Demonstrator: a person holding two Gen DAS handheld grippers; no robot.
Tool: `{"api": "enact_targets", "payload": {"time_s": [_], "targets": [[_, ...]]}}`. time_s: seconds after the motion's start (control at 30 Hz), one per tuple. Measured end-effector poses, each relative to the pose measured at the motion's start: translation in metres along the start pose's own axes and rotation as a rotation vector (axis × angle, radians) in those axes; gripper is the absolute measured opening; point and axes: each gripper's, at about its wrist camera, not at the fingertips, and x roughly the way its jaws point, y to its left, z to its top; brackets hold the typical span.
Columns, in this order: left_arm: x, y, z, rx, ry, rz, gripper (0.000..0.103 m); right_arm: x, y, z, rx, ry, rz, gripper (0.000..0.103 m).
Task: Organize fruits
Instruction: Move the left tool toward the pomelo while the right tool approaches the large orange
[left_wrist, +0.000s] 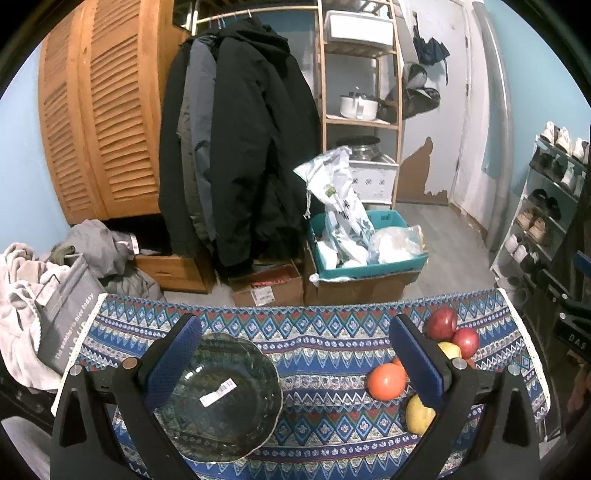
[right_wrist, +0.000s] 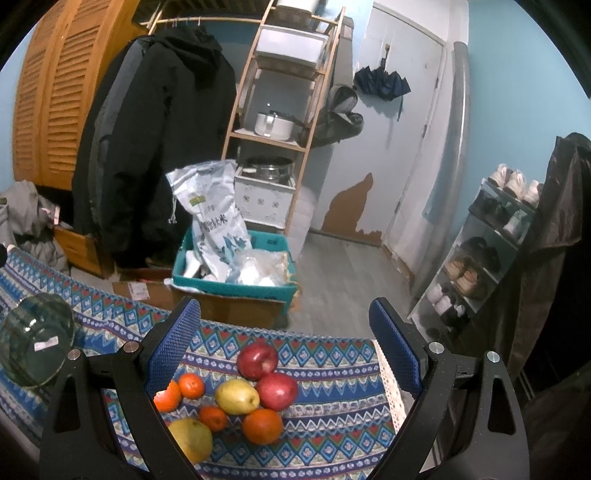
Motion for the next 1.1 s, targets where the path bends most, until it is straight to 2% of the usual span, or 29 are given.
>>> {"api": "enact_targets", "payload": {"time_s": [0.3, 0.6, 0.8, 0.93, 1.1], "targets": [[0.019, -0.02, -0.012, 0.034, 0.055, -0.011, 0.102, 0.018, -0.005, -0.017, 0.002, 0.08, -0.013, 0.091], [0.042, -0.043, -0.031, 0.064, 0.128, -0.057, 0.102, 0.036, -0.019, -0.042, 0.044, 0.172, -0.006, 0.091], [0.057, -0.067, -0.048, 0.13, 0.167, -0.039, 0.102, 0.052, -0.023, -0.064, 0.044, 0.25, -0.022, 0.091], [0.07, -0.078, -0.061, 0.142, 0.205, -0.06, 0.102, 0.062, -0.024, -0.079, 0.042, 0.3, -0.02, 0.091], [0.089, -0.098, -0.084, 0.213, 0.243, -0.04, 0.102, 0.074, -0.024, -0.098, 0.038, 0.364, -0.024, 0.091]]}}
